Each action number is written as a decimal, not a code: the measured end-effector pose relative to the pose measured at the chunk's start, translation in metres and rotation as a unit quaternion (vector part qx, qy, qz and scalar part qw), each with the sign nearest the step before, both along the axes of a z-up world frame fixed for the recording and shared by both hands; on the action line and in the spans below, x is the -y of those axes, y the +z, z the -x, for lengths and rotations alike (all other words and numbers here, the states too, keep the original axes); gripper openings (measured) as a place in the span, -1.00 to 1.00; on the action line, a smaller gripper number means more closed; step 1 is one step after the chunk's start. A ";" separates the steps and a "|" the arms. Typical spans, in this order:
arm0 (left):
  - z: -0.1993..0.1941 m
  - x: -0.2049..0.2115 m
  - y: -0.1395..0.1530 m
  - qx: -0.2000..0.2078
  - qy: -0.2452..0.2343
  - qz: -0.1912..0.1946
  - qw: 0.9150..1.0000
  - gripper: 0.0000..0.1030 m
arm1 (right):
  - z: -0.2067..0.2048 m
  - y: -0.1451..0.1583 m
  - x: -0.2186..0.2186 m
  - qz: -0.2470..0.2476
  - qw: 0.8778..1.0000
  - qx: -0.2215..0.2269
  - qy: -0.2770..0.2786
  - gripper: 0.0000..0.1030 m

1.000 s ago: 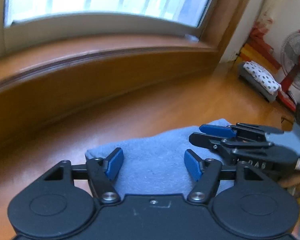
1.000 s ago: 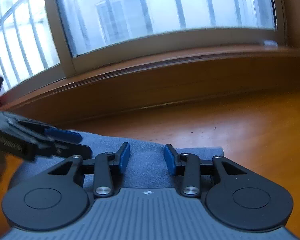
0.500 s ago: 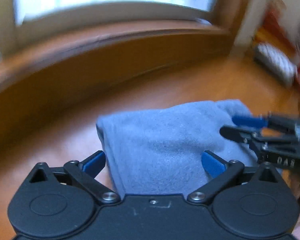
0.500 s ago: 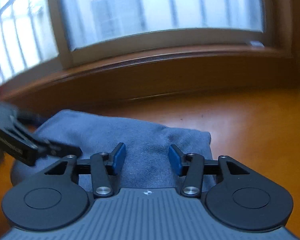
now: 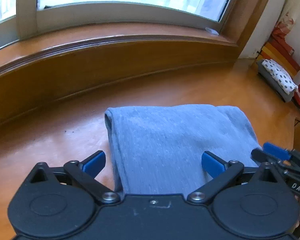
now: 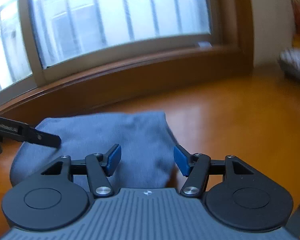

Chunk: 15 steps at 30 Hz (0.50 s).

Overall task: Fold clothes
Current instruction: 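Press the folded bundle flat with both grippers and open them, then position both open grippers at the end of the folded grey bundle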

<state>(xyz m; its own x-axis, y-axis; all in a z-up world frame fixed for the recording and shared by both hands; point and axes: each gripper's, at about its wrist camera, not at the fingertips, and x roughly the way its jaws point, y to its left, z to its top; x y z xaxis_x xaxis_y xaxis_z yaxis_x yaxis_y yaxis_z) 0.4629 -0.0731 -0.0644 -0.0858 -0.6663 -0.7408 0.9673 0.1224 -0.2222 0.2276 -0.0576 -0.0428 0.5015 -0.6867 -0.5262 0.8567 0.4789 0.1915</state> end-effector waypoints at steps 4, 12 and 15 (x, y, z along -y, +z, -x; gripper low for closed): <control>-0.002 -0.008 0.001 0.000 -0.001 0.003 1.000 0.99 | 0.001 -0.013 -0.006 -0.029 1.000 0.008 -0.007 0.19; -0.010 -0.025 0.006 0.013 0.009 0.013 1.000 0.99 | -0.009 -0.012 -0.039 -0.050 0.998 0.001 0.036 0.18; -0.016 -0.035 0.005 0.024 0.021 0.011 0.999 0.99 | -0.016 -0.010 -0.058 -0.055 0.995 -0.012 0.083 0.18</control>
